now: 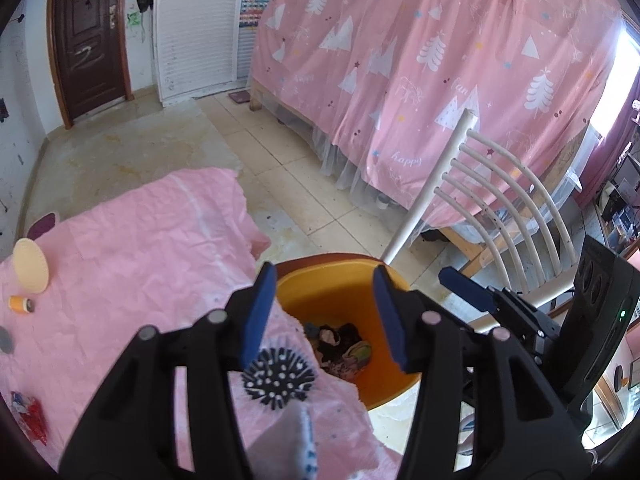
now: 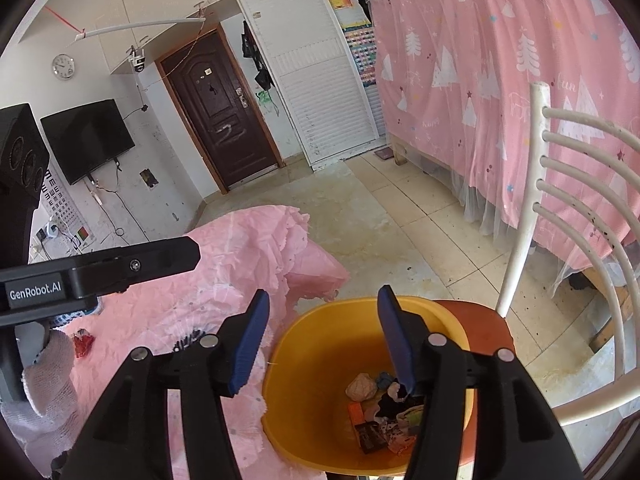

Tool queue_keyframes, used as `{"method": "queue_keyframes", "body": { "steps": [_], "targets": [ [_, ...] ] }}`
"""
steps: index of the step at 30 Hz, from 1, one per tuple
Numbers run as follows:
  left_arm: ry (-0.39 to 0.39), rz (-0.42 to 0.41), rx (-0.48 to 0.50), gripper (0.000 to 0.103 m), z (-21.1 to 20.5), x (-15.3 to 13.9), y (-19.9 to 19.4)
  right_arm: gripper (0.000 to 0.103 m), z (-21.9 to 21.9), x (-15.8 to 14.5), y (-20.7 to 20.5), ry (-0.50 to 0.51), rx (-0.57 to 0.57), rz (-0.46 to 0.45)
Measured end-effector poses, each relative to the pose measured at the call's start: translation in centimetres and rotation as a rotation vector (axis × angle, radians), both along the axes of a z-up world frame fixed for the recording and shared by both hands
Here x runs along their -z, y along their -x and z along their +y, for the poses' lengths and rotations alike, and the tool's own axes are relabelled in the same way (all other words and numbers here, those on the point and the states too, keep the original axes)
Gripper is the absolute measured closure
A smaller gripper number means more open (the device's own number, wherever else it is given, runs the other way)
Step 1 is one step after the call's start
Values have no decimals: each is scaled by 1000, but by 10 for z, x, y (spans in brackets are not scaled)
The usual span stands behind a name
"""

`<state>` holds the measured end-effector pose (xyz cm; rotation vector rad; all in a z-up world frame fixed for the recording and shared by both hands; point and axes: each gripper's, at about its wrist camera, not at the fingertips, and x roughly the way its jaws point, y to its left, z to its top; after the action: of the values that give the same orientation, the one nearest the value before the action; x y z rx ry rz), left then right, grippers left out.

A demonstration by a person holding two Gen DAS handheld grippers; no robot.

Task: Collect trash
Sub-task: 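Move both tools back over the bed toward the remaining items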

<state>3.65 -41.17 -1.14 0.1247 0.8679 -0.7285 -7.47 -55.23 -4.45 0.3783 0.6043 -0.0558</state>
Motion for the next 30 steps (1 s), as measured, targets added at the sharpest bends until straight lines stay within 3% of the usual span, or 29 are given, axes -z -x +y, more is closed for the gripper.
{"method": "queue_keyframes", "body": {
  "steps": [12,16,30],
  "targets": [
    [40,-48,-106,49,74,-26,-13,42,60,-30,-26,64,-85,-16],
    [37,-65,-162,40,108,-30,-22,39,90,-37,-38,88,-136,-13],
    [-45,-60,-388,33,234,-12,-62,32,211,-41,-82,151,-337,22]
  ]
}}
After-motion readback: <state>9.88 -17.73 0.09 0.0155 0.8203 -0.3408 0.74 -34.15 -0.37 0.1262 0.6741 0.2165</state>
